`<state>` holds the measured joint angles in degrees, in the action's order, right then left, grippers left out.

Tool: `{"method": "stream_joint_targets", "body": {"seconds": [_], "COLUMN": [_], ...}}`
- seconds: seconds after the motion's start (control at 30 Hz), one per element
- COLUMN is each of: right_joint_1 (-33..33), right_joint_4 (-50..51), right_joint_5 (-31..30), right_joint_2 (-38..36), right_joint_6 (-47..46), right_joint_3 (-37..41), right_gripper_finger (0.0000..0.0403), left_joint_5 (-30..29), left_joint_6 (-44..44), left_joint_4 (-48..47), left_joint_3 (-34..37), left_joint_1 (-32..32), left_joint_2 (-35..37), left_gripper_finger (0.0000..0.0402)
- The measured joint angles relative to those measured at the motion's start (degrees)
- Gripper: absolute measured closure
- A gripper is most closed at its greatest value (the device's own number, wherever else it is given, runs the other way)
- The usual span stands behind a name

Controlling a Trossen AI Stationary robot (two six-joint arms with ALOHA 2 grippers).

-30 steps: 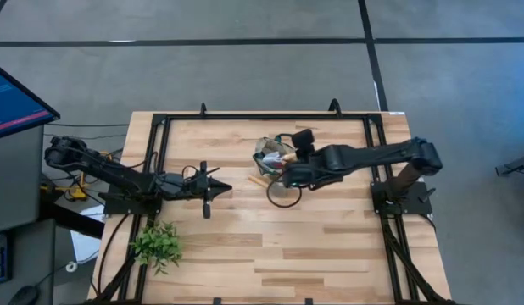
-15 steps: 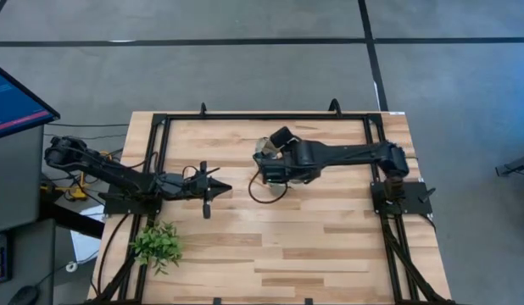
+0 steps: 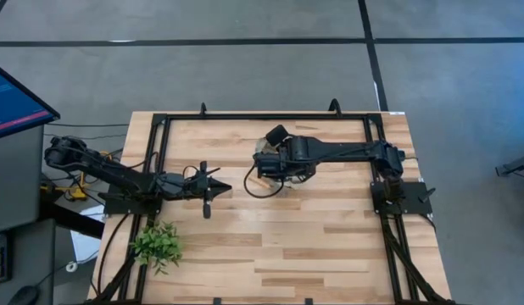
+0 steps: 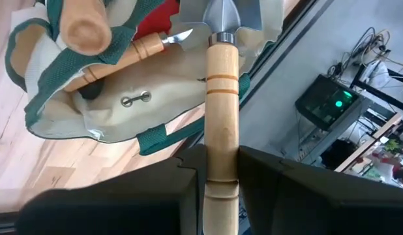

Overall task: Pick & Place Garden tools in Gardening bag
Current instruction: Put the brown trowel into the gardening bag

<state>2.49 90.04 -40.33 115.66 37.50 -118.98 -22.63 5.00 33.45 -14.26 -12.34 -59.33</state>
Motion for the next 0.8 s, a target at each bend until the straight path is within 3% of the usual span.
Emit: {"method": "stream_joint_targets", "body": {"seconds": [0.8], "right_joint_1": [-0.7], "right_joint_4": [-5.92], "right_joint_5": [2.28], "right_joint_2": [-0.11], "right_joint_6": [1.85], "right_joint_3": [8.78], "right_gripper_finger": [0.0348], "left_joint_5": [-0.04], "left_joint_6": [0.43], "left_joint_4": [0.02], "left_joint_3": [0.0], "left_joint_1": [0.0], "left_joint_2": [0.0], "left_gripper_finger": [0.04]}}
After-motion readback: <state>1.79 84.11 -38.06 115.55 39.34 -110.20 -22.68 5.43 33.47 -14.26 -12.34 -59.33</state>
